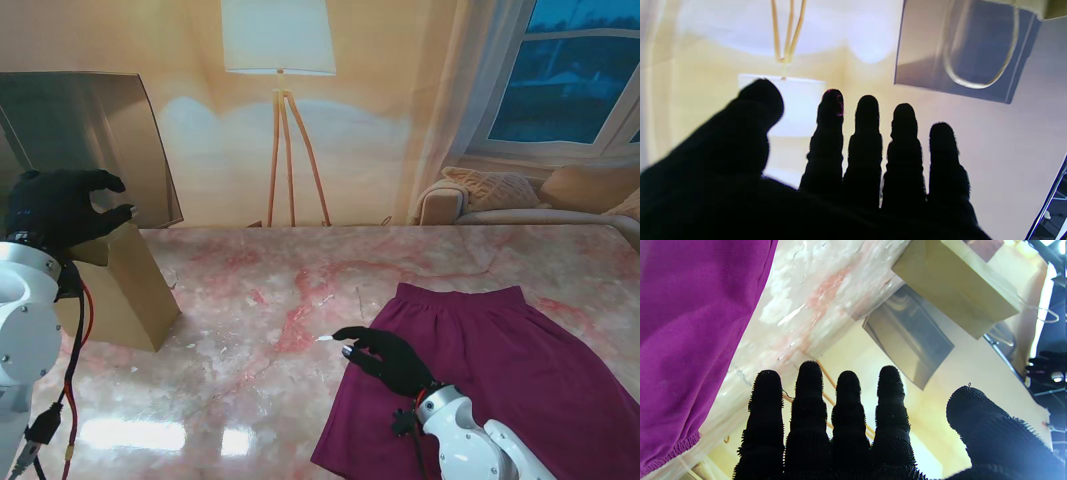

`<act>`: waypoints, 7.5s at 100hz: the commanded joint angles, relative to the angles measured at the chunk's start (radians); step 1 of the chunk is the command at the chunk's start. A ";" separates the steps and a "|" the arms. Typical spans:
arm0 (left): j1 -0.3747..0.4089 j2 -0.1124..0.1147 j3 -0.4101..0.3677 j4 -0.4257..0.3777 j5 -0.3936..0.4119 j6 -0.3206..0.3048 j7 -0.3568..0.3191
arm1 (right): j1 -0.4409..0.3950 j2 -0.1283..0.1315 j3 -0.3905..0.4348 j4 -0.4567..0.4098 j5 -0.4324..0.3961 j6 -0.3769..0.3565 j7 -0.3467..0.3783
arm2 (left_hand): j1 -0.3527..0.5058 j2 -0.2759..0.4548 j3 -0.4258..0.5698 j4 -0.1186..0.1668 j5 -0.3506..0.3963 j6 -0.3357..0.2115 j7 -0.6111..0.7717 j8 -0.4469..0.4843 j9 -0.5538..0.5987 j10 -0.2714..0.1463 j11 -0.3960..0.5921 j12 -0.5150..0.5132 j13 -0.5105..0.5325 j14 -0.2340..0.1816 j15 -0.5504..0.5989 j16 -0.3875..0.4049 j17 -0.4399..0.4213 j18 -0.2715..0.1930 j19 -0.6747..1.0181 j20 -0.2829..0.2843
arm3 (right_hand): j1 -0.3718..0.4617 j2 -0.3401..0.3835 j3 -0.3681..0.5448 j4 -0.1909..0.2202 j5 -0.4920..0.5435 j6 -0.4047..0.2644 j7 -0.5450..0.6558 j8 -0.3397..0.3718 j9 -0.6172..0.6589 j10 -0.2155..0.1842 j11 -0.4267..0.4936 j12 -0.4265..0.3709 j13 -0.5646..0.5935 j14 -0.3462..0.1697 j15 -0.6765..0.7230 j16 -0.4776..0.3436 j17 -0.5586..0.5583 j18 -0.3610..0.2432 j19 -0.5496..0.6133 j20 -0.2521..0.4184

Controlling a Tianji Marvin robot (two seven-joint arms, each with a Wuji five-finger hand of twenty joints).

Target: Fold the socks and the shorts into the kraft paper bag

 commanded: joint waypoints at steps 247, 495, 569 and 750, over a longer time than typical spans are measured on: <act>0.219 -0.067 0.335 0.440 -0.445 -0.428 0.411 | 0.392 0.030 -0.298 0.308 -0.044 0.289 0.249 | -0.013 0.391 -0.404 0.122 -0.121 0.086 -0.217 -0.093 -0.311 0.028 -0.088 -0.085 -0.305 -0.044 -0.123 -0.127 -0.149 -0.066 -0.214 -0.115 | -0.056 0.032 -0.036 -0.032 -0.096 0.114 -0.060 -0.028 0.022 0.105 -0.005 0.004 -0.080 0.014 -0.006 -0.047 -0.065 -0.074 -0.002 -0.108; -0.014 0.017 0.427 0.660 -0.368 -0.351 0.010 | 0.064 0.093 -0.034 -0.068 -0.296 0.350 0.377 | 0.316 0.744 -0.745 0.033 0.049 0.152 -0.130 -0.109 -0.117 0.104 -0.041 -0.054 -0.266 0.001 -0.045 -0.064 -0.190 -0.152 -0.528 0.071 | -0.021 0.033 -0.025 -0.044 0.021 0.074 0.016 -0.024 0.130 0.092 0.037 0.019 0.053 0.040 0.034 -0.024 0.047 -0.058 0.066 -0.068; 0.160 0.024 0.323 0.523 -0.284 -0.366 0.005 | 0.560 0.032 -0.404 0.325 -0.053 0.386 0.345 | 0.282 0.748 -0.746 0.039 0.106 0.190 -0.094 -0.123 -0.007 0.174 -0.008 -0.054 -0.179 0.099 0.029 -0.002 -0.208 -0.039 -0.237 0.063 | -0.046 0.032 -0.038 -0.037 -0.045 0.103 -0.026 -0.029 0.049 0.097 -0.023 -0.006 -0.052 0.017 -0.005 -0.067 -0.028 -0.076 0.033 -0.123; -0.065 -0.021 0.460 0.461 -0.195 -0.222 0.228 | 0.499 0.045 -0.256 0.309 -0.174 0.257 0.258 | 0.333 0.073 0.157 -0.003 -0.127 0.021 -0.023 -0.091 -0.153 -0.012 0.016 -0.046 -0.062 -0.051 0.017 -0.054 0.051 -0.118 0.012 -0.036 | -0.032 0.020 0.071 -0.044 -0.059 0.052 0.025 -0.008 -0.002 0.017 0.076 0.041 -0.056 -0.012 0.013 -0.023 -0.022 -0.048 0.042 -0.034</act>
